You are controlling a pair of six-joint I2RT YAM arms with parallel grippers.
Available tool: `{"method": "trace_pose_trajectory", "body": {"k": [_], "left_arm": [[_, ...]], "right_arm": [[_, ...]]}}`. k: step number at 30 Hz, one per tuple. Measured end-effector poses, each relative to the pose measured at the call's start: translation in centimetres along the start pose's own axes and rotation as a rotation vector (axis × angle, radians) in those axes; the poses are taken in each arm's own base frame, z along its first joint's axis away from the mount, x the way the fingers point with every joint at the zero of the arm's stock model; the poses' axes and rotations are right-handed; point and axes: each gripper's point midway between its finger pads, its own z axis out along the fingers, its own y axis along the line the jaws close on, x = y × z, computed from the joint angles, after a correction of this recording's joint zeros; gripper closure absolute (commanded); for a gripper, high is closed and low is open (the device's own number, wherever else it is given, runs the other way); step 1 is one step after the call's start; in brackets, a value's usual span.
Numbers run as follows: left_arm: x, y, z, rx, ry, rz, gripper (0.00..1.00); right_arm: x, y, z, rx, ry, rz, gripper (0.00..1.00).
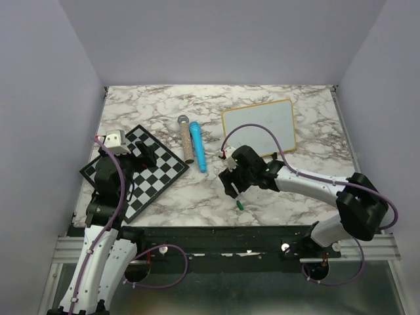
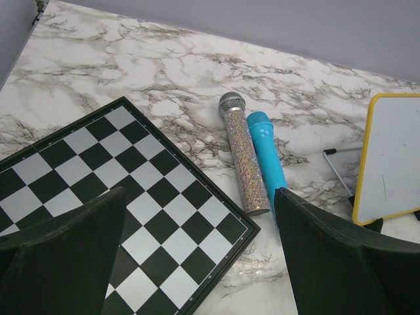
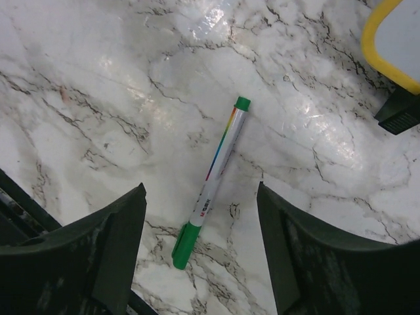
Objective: Write a sentence on the whiteboard
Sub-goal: Pick up the whiteboard marker from the center of the board.
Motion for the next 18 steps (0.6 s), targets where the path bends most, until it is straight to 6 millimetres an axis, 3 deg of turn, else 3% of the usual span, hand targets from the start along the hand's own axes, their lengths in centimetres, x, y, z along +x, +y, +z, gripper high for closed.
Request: {"method": "trace_pose_trajectory", "body": {"k": [2,8,18], "left_arm": [[0.0,0.0,0.0,-0.001,-0.001,0.000,0.01],[-0.1,0.0,-0.1,-0.001,-0.006,-0.001,0.01],[-0.2,0.0,-0.2,0.001,-0.009,-0.002,0.01]], "right_arm": [[0.7,-0.2,0.8,0.016,0.031,0.007,0.36],[1.6,-0.7,2.7,0.044,0.092,0.012,0.41],[1.9,-1.3,4.2,0.088,0.137,0.005,0.59]]}}
